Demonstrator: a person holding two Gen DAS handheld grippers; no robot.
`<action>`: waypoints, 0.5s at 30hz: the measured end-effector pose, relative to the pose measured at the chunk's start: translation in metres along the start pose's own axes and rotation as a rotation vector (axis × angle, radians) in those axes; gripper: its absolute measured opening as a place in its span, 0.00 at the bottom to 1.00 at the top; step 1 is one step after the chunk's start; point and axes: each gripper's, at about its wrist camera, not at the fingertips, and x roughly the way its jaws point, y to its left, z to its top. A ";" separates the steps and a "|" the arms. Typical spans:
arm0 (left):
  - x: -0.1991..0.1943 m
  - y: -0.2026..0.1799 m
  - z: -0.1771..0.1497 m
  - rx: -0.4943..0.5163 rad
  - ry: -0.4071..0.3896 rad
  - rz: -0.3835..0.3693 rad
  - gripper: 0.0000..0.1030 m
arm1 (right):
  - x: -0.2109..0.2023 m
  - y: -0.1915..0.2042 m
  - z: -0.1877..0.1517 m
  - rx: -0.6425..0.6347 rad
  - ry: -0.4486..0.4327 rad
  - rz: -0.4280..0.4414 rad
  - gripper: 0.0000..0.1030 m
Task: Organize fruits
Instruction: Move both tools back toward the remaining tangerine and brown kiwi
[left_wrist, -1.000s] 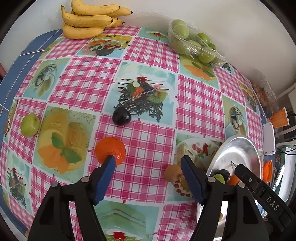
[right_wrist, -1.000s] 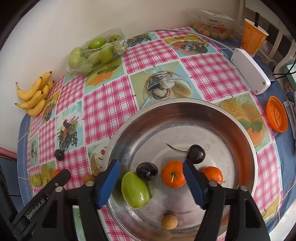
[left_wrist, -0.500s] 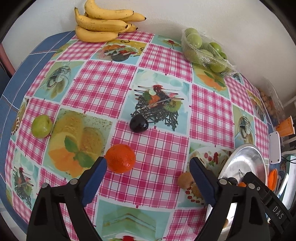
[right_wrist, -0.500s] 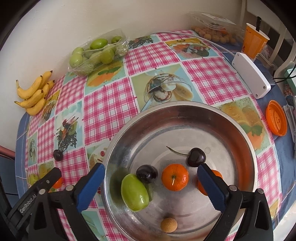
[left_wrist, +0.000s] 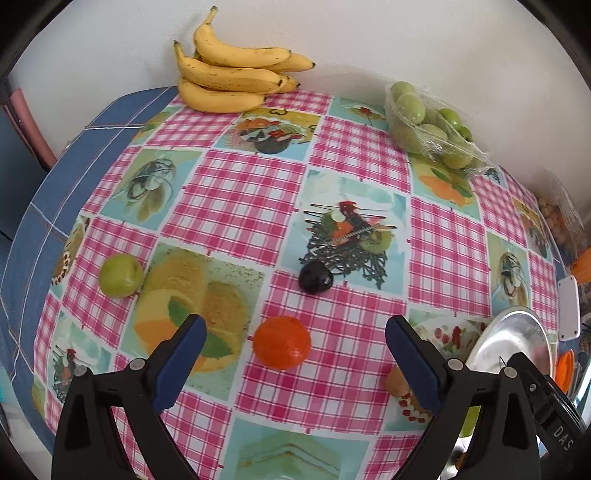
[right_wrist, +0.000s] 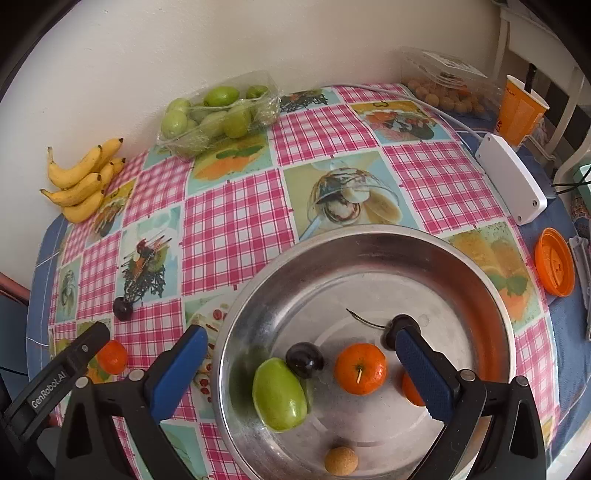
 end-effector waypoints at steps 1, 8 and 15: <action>0.000 0.002 0.001 -0.006 -0.005 -0.002 0.95 | 0.000 0.001 0.000 0.002 -0.002 0.002 1.00; -0.005 0.019 0.013 -0.033 -0.044 -0.002 0.95 | 0.005 0.016 -0.002 -0.034 0.007 0.021 1.00; -0.005 0.054 0.025 -0.162 -0.016 -0.134 0.95 | 0.008 0.051 -0.009 -0.126 0.027 0.086 1.00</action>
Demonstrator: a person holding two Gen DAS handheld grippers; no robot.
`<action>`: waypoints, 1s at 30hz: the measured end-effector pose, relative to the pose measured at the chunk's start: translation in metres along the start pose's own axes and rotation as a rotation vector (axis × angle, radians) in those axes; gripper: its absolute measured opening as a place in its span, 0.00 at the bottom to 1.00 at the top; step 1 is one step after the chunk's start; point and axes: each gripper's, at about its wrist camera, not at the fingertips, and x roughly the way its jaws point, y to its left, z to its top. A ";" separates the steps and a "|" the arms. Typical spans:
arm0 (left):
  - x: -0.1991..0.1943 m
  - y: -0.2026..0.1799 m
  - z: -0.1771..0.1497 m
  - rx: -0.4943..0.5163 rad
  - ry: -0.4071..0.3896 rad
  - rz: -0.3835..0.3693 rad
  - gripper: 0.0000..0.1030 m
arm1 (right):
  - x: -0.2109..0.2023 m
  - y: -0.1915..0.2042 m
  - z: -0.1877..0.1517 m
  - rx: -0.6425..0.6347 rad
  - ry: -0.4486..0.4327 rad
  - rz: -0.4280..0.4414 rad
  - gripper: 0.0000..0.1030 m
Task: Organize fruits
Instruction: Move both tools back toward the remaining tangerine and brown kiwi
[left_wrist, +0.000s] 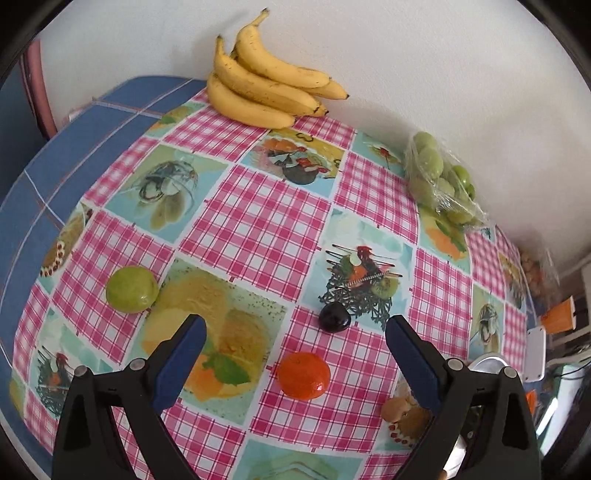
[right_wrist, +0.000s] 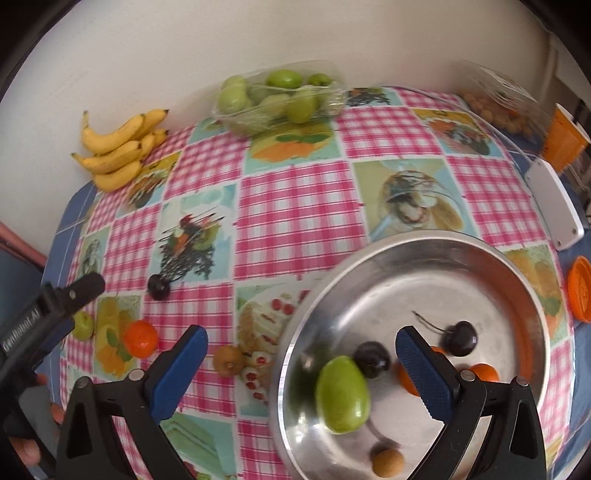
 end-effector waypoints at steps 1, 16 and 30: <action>0.001 0.003 0.002 -0.004 0.017 0.010 0.95 | 0.001 0.005 0.000 -0.008 0.008 0.018 1.00; 0.008 0.018 0.002 0.033 0.055 0.060 0.95 | 0.008 0.054 -0.005 -0.110 0.016 0.120 1.00; 0.029 0.019 -0.002 0.008 0.166 0.000 0.95 | 0.032 0.069 -0.016 -0.175 0.095 0.131 0.92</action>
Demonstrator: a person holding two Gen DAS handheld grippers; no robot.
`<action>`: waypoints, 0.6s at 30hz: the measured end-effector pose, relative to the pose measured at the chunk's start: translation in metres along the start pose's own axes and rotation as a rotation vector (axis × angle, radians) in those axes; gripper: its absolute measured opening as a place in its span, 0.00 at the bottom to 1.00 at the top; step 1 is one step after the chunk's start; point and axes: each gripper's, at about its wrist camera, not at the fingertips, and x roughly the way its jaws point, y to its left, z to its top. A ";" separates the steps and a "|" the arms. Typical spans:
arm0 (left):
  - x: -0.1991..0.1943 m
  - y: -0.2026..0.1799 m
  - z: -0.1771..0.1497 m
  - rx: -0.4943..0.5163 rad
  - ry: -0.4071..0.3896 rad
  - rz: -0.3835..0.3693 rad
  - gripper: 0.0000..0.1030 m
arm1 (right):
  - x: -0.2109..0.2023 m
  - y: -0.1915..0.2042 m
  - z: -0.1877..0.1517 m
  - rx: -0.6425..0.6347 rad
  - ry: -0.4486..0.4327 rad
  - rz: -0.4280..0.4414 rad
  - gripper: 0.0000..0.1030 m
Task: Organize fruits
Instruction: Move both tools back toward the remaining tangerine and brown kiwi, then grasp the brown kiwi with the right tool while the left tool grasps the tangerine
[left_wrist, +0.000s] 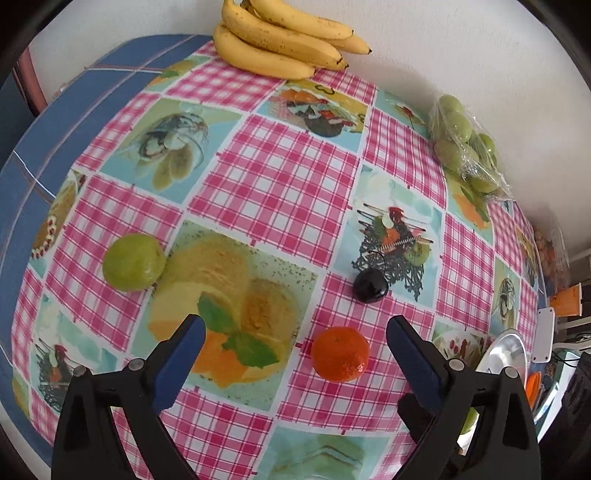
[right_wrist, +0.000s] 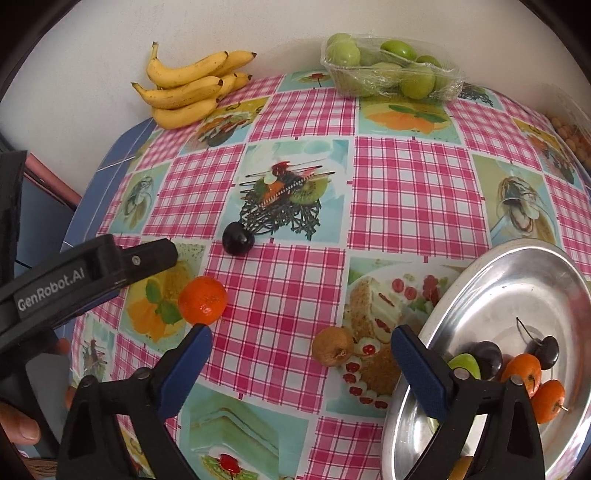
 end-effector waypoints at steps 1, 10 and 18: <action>0.002 0.000 -0.001 -0.001 0.009 -0.007 0.95 | 0.001 0.000 0.000 0.003 0.004 0.005 0.91; 0.017 -0.010 -0.007 0.015 0.078 -0.079 0.76 | 0.017 0.002 0.000 -0.010 0.040 -0.028 0.68; 0.028 -0.022 -0.014 0.037 0.109 -0.102 0.63 | 0.024 -0.001 -0.004 -0.014 0.057 -0.071 0.49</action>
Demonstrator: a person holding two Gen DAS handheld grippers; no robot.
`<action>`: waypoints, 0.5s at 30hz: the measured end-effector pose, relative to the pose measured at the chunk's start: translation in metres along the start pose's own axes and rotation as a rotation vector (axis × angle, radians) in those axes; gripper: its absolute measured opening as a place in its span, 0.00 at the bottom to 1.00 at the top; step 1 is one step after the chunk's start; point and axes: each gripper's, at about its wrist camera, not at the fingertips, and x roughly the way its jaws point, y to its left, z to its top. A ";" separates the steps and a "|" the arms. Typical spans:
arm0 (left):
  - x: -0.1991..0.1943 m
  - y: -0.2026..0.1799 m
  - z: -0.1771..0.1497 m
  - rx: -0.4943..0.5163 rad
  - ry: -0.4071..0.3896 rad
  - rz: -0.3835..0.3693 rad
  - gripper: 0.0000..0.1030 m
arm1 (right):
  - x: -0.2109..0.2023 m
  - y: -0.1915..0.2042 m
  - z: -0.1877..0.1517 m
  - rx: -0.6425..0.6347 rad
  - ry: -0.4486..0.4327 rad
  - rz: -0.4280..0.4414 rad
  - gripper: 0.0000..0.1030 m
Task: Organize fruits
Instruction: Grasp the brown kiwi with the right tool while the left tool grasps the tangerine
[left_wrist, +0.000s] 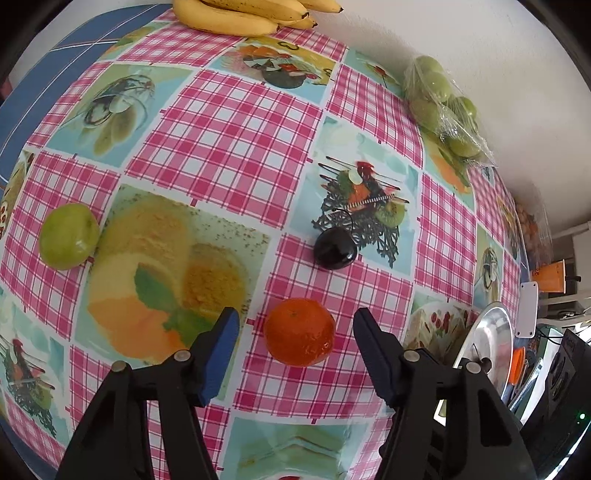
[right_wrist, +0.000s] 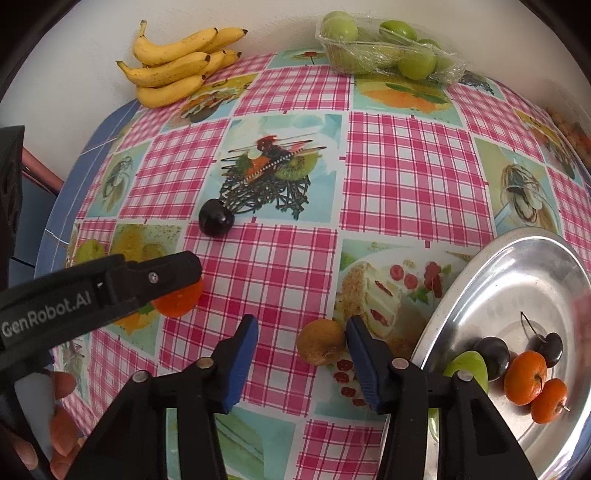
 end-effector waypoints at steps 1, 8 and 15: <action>0.000 0.000 0.000 -0.001 0.001 0.000 0.62 | 0.000 0.000 0.000 0.001 0.001 -0.002 0.48; 0.009 0.000 -0.001 -0.014 0.023 -0.006 0.53 | 0.003 -0.002 -0.001 -0.008 0.008 -0.039 0.38; 0.007 0.001 -0.003 -0.003 0.015 0.008 0.51 | 0.002 -0.006 -0.001 -0.003 0.005 -0.046 0.35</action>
